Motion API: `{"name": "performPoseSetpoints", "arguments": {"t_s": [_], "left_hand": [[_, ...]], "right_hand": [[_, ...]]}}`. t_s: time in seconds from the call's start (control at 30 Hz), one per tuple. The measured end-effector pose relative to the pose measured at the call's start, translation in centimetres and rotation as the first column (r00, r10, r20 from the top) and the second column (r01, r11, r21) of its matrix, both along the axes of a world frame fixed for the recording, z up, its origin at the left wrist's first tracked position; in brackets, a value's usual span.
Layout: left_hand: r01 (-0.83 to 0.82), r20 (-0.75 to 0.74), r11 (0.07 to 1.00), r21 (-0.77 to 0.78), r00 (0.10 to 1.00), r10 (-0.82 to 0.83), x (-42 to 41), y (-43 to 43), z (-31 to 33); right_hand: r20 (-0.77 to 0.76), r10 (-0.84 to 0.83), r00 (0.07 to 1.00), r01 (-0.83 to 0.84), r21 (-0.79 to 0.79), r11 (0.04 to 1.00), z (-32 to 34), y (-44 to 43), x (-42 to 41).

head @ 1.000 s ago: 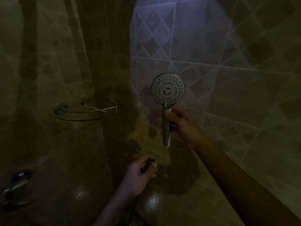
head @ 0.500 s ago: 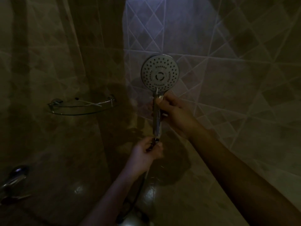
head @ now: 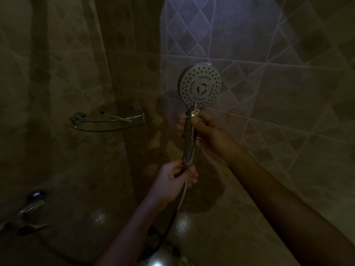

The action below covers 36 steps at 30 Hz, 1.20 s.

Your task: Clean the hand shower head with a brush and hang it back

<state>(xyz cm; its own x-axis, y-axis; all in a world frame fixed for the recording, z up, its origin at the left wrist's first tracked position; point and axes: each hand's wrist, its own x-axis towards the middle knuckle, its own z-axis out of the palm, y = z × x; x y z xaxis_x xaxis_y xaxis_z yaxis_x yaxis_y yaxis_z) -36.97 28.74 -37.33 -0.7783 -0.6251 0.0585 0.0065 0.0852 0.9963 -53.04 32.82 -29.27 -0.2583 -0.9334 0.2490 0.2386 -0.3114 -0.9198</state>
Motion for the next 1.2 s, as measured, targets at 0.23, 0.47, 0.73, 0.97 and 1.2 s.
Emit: {"name": "performPoseSetpoints", "arguments": {"t_s": [0.23,0.47,0.73,0.97,1.2], "left_hand": [[0.125,-0.027,0.992,0.029,0.992,-0.124,2.9,0.0,-0.5],[0.261,-0.109,0.955,0.142,0.963,-0.247,4.3,1.3,-0.4],[0.064,-0.140,0.998,0.023,0.988,-0.060,5.4,1.9,-1.9],[-0.076,-0.125,0.996,-0.045,0.990,0.070,5.5,2.2,-3.0],[-0.163,-0.065,0.986,-0.040,0.985,0.160,5.9,2.1,-3.6]], "right_hand": [[0.020,0.204,0.979,-0.204,0.005,0.979,0.0,1.9,0.6],[-0.021,0.335,0.942,-0.334,0.040,0.942,-0.2,2.7,1.1],[-0.121,0.153,0.981,-0.157,-0.018,0.987,-1.5,2.9,2.2],[-0.348,-0.052,0.936,0.049,-0.020,0.999,-1.5,3.4,3.3],[-0.496,0.013,0.868,-0.012,0.005,1.000,-1.2,3.1,4.1]]}}
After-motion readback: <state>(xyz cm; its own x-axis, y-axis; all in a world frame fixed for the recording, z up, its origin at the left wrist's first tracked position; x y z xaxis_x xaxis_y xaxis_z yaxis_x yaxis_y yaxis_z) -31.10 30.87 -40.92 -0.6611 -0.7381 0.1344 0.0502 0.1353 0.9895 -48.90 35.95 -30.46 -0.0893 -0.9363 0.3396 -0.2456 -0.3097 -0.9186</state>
